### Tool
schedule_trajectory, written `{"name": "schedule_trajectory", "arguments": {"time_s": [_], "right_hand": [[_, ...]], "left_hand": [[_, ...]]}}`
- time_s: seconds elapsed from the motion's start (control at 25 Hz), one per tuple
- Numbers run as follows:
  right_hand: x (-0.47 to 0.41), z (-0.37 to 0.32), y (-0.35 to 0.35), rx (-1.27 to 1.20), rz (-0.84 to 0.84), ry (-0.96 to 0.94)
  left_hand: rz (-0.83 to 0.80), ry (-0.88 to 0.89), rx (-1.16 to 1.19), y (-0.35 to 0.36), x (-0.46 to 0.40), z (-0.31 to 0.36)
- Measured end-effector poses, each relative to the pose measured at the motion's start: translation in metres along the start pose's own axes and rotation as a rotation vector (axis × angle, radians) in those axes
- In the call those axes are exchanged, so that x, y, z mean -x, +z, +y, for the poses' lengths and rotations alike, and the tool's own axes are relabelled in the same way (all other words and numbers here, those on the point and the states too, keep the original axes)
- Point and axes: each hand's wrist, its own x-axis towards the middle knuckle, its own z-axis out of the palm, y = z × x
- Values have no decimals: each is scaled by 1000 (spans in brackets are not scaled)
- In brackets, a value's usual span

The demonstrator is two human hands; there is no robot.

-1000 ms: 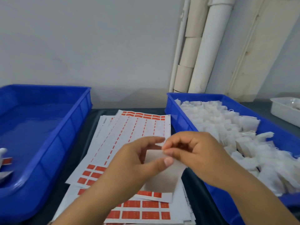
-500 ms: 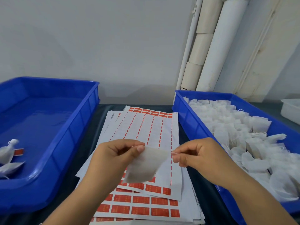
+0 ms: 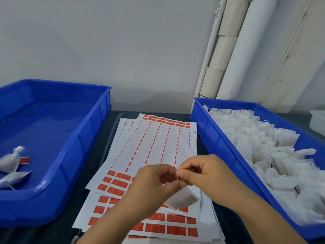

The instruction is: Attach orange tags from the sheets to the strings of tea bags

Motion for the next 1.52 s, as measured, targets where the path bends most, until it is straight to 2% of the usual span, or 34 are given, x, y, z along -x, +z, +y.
{"name": "schedule_trajectory", "arguments": {"time_s": [0.08,0.24,0.48,0.64,0.76,0.84,0.92,1.0,1.04,1.12,1.24,1.36,1.44,1.52], "right_hand": [[4,6,0,37,54,-2],[12,20,-3,199,281,-55],[5,35,11,99,399,-46],[-18,48,31,-112,390,181],[-13,53,44,-294,386,332],[0,54,57,-417,195,234],[9,45,71,-322,25,117],[10,35,80,-226,50,61],[9,30,81,-257,92,54],[6,27,81,-368,121,85],[8,22,72,-593,55,253],[8,27,64,-965,3,393],[8,28,60,-1285,-18,340],[7,28,56,-1453,-3,254]], "left_hand": [[31,-27,-23,5,-4,-2],[13,-156,-52,1,-10,-11],[-128,-232,-153,-16,-6,-4],[-165,-340,320,-20,-6,-3],[-137,-348,672,-19,-7,-6],[-71,-330,797,-19,-9,-9],[-11,-327,854,-17,-12,-11],[-1,-327,894,-13,-12,-12],[-10,-318,904,-12,-12,-11],[8,-293,879,-14,-10,-10],[201,-311,830,-25,-12,-13],[324,-364,850,-32,-13,-19],[373,-388,785,-27,-9,-25],[398,-383,624,-19,1,-32]]}}
